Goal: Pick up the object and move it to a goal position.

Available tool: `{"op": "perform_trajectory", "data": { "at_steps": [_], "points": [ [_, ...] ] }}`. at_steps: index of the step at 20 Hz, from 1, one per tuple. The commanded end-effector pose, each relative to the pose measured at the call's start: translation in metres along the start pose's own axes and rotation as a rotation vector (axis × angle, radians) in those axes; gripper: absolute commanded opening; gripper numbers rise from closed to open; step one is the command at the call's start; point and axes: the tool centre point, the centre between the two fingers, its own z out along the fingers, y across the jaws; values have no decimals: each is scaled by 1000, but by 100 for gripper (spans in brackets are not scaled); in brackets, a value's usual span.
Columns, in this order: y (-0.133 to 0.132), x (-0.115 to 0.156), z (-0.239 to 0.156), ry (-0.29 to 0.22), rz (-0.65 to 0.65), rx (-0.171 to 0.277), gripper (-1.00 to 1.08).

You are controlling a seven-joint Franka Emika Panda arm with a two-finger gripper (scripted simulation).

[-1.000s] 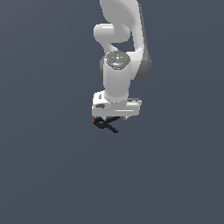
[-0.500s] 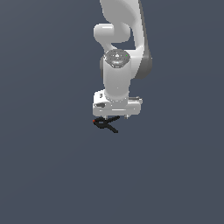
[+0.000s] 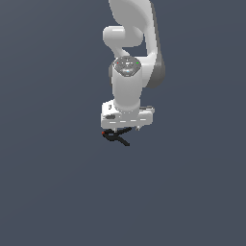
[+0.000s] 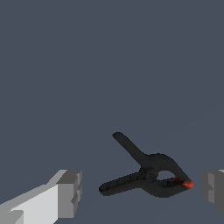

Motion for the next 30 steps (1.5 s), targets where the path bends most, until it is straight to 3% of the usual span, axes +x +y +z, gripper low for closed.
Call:
{"op": "perform_trajectory", "data": {
  "at_steps": [1, 30],
  "points": [
    [2, -2, 3, 0, -36, -2, 100],
    [34, -37, 60, -4, -759, -25, 100]
  ]
}}
